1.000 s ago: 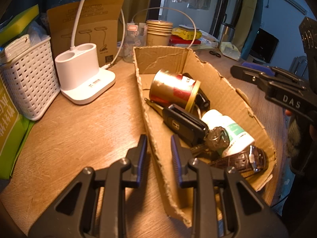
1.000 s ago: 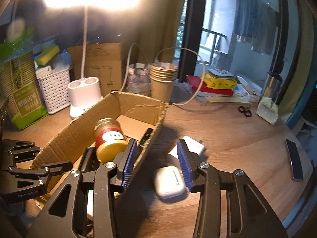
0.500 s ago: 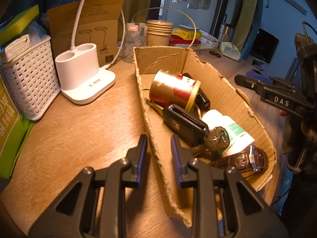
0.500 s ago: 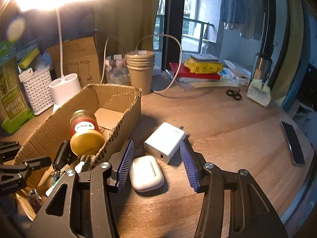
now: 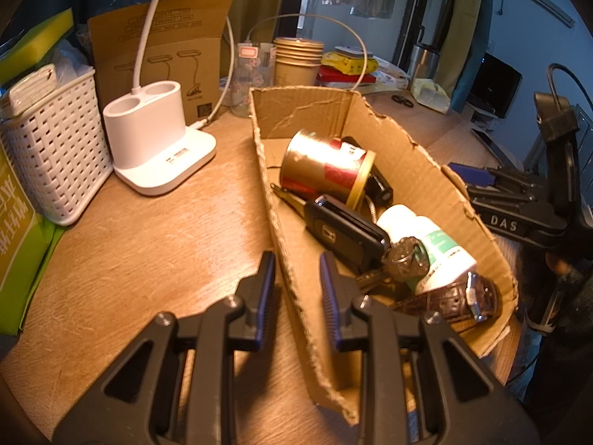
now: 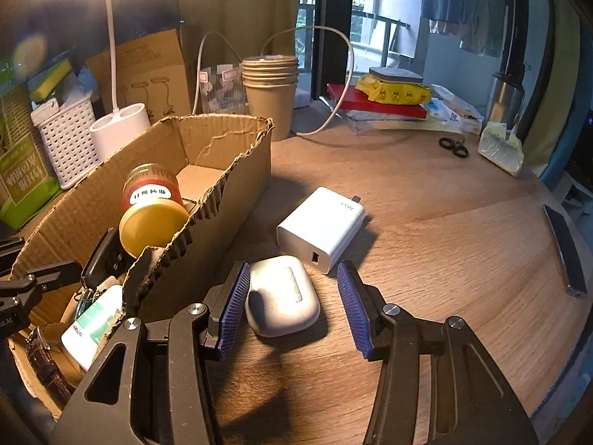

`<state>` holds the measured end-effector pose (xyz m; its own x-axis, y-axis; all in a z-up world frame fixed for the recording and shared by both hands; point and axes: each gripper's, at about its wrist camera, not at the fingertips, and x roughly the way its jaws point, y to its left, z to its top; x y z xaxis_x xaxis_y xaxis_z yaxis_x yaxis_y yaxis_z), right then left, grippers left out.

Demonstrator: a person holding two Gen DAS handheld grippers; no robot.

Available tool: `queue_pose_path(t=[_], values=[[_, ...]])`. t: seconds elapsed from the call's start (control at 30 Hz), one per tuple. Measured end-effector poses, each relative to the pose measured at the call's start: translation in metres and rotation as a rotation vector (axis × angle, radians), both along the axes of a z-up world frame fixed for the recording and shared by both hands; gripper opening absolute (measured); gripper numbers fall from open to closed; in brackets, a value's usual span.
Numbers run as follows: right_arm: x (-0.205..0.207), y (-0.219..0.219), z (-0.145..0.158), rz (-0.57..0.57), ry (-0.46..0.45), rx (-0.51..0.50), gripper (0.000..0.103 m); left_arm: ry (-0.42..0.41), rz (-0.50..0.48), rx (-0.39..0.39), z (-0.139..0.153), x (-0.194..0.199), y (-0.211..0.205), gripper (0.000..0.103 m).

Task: Organize rigid objects
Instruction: 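Move the right gripper to the white earbuds case and grasp it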

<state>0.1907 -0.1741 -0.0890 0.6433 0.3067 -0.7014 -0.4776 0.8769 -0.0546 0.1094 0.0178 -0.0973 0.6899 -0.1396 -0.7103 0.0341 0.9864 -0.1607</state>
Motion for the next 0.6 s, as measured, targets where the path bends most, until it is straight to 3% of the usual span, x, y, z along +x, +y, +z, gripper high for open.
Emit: queue_pose_path(t=[0.6], values=[[0.0063, 0.0052, -0.0093, 0.003, 0.038, -0.003, 0.052, 0.001, 0.001, -0.001, -0.0001, -0.0001, 0.0007, 0.026]])
